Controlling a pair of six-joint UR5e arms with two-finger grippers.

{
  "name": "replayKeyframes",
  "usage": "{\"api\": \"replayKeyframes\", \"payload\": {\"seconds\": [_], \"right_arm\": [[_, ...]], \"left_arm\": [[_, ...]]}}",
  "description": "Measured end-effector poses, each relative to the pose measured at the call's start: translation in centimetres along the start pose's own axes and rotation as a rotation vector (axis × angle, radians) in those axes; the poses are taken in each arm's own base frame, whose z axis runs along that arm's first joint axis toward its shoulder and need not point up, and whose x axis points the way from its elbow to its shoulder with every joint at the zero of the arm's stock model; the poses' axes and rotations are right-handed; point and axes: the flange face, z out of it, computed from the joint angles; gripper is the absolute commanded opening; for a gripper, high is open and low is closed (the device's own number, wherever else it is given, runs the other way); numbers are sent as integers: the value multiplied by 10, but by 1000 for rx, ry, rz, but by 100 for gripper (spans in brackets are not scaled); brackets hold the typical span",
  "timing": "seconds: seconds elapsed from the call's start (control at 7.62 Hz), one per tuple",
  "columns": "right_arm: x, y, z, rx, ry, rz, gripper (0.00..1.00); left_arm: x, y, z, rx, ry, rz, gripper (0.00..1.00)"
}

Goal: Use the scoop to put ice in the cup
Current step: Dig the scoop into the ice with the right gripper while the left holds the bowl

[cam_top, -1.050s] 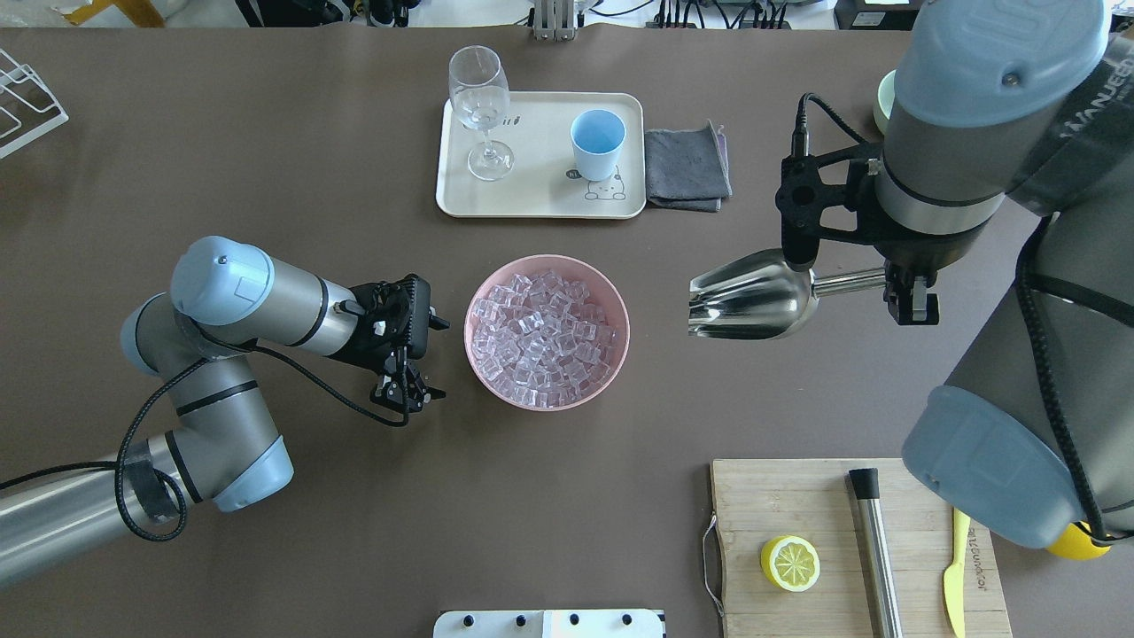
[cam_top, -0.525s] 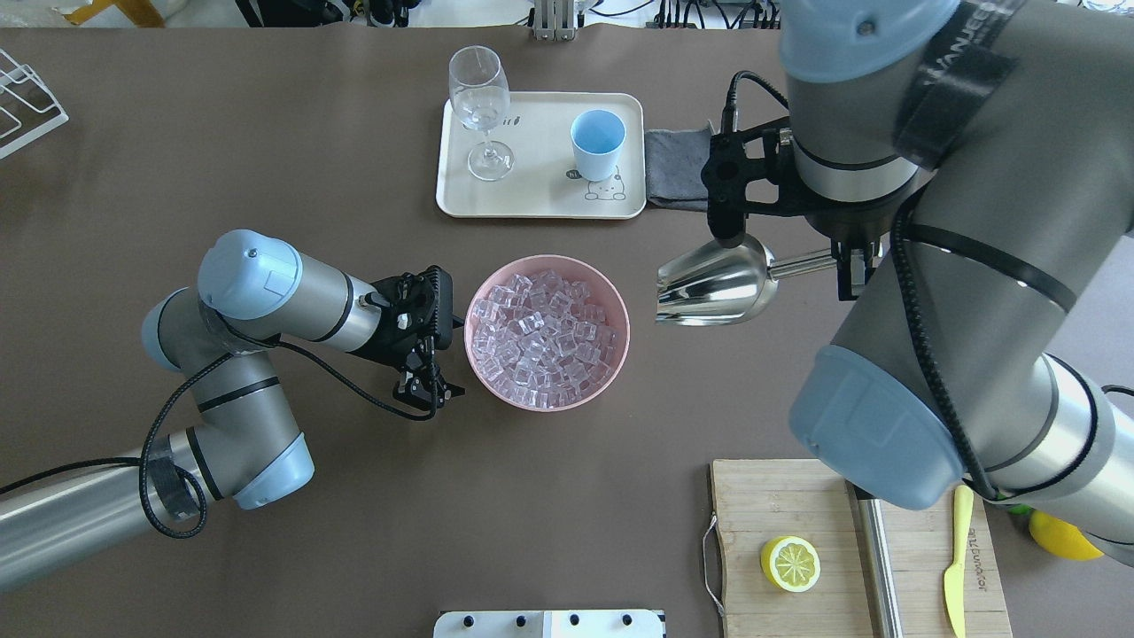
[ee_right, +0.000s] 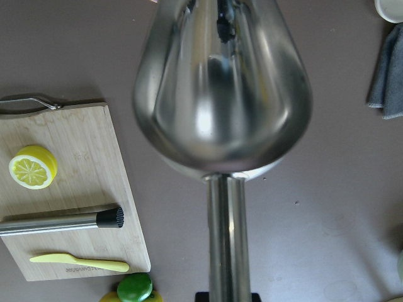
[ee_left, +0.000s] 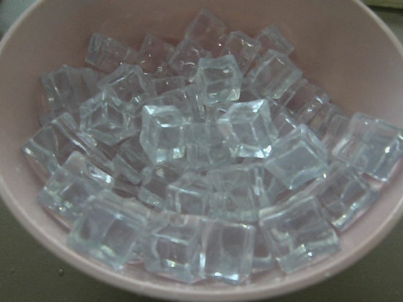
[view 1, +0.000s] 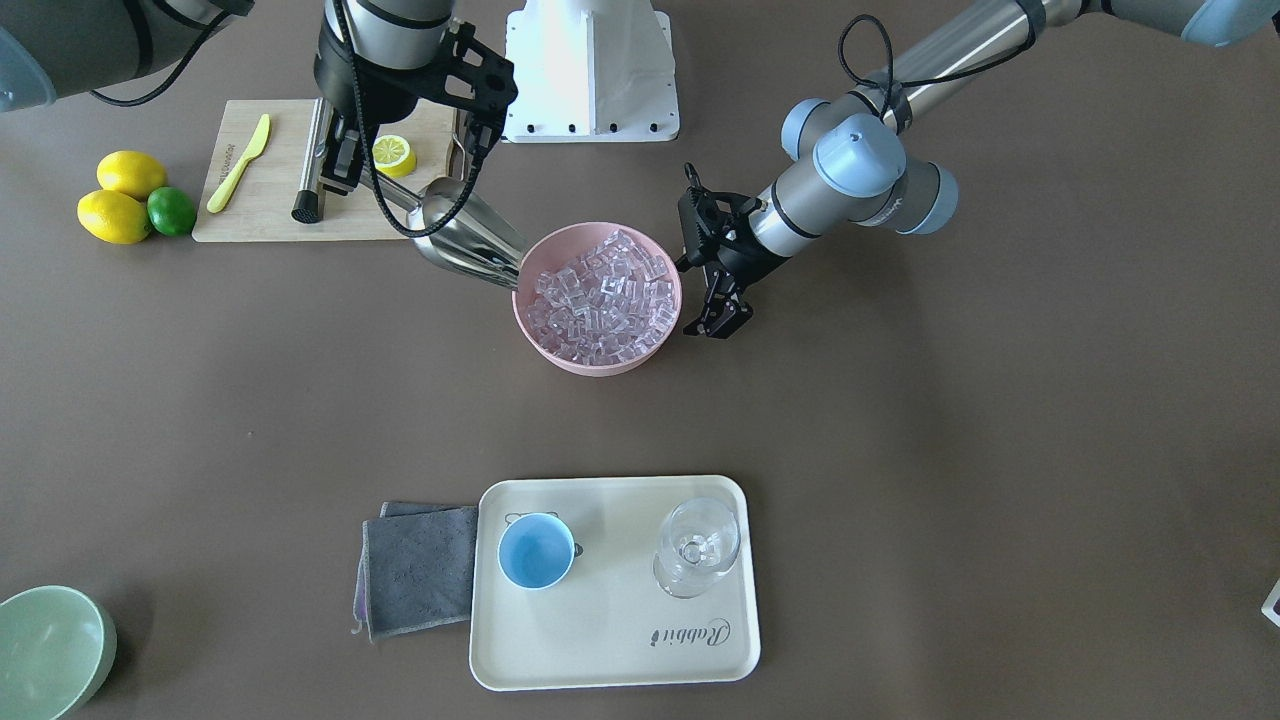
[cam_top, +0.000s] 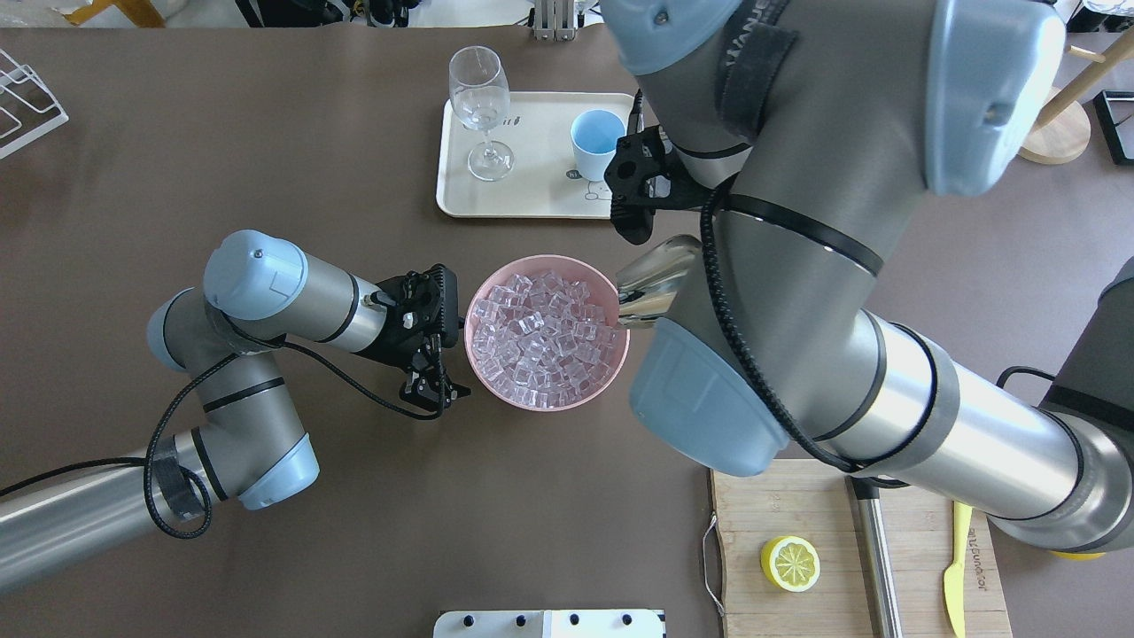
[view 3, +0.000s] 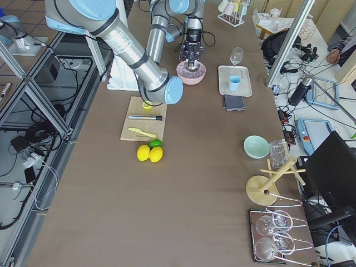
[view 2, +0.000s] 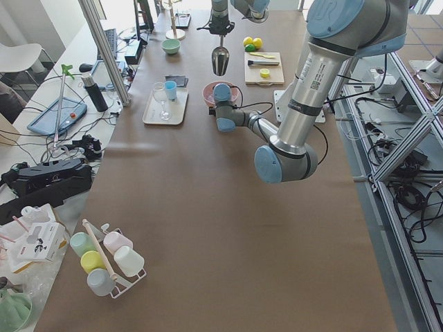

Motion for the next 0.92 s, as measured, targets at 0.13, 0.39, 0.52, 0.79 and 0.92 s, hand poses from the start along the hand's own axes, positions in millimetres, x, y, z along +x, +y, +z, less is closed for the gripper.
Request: {"api": "replayKeyframes", "payload": {"seconds": [0.13, 0.39, 0.52, 0.79, 0.92], "right_arm": [[3, -18, -4, -23, -5, -7, 0], [13, -52, -9, -79, -16, -15, 0], [17, -62, -7, -104, -22, -17, 0], [19, -77, 5, -149, -31, -30, 0], [16, -84, 10, -166, -34, -40, 0]], "left_arm": [[-1, -4, 0, 0, 0, -1, 99], [-1, -12, 1, -3, 0, -2, 99], [-1, -14, 2, -3, 1, -2, 99], [-1, -15, 2, -3, 1, -1, 99], [-1, -15, 2, -3, 1, -1, 99]]}}
